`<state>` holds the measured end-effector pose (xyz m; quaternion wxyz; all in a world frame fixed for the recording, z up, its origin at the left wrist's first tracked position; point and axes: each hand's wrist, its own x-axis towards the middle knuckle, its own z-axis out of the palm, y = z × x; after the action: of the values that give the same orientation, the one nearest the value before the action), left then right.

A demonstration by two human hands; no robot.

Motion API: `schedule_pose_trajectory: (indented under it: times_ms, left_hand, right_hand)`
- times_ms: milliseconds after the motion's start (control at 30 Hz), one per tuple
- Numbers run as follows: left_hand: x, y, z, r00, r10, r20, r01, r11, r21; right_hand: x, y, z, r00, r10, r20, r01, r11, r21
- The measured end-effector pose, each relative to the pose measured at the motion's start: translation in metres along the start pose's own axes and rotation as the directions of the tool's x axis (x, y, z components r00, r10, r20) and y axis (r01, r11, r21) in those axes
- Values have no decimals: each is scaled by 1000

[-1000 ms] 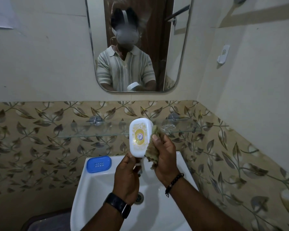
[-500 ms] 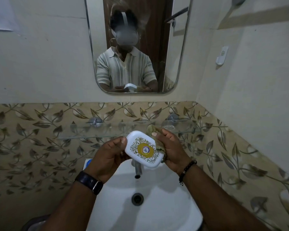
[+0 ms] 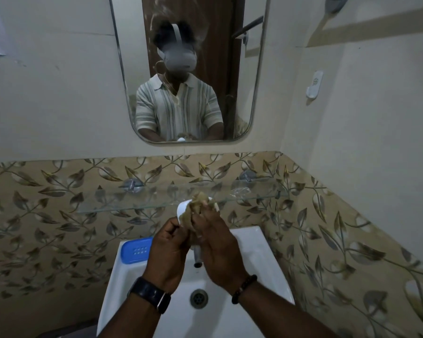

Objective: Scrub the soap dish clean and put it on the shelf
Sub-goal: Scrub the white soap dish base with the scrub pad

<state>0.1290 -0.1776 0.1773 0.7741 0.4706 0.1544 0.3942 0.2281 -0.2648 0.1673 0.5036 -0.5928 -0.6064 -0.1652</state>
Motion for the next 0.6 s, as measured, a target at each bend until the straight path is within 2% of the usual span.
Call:
schedule_pose_trajectory:
  times_ms: [33,67,133,167,200,267,333,367,433,500,567,600]
  left_hand:
    - [-2,0,0,1000,9,26,-10,999,49]
    - [-4,-1,-1,999,21,41,-25,994,104]
    - [-8,-2,-1,997,40,72,-54,975,213]
    - [-11,0,-1,994,54,94,-78,960,269]
    - [-12,3,-3,990,67,121,-103,941,323]
    - [-11,12,-10,979,74,191,-145,908,392]
    - [-9,24,-16,955,72,288,-198,877,437]
    - [-8,29,-20,940,66,335,-225,859,460]
    - [-4,40,-28,906,35,421,-279,797,536]
    - [-2,50,-35,884,-3,468,-350,659,666]
    - [1,56,-39,882,2,471,-398,536,744]
    - [2,56,-40,881,42,472,-423,519,743]
  right_hand:
    - [4,8,-7,1000,30,5,-30,1000,7]
    - [9,15,-13,992,129,-9,-128,991,36]
    - [16,27,-23,930,367,-15,-361,921,148]
    - [18,30,-27,912,409,3,-403,897,179]
    - [19,31,-30,924,383,8,-379,909,175]
    - [20,32,-39,976,213,52,-218,967,132]
    - [26,35,-50,985,63,158,-80,991,109]
    - [30,36,-56,973,55,224,-87,987,138]
    - [35,39,-67,929,123,349,-201,960,196]
    - [35,39,-77,871,191,454,-320,920,228]
    - [35,39,-82,841,185,508,-349,904,249]
    - [36,36,-83,840,166,516,-338,905,259]
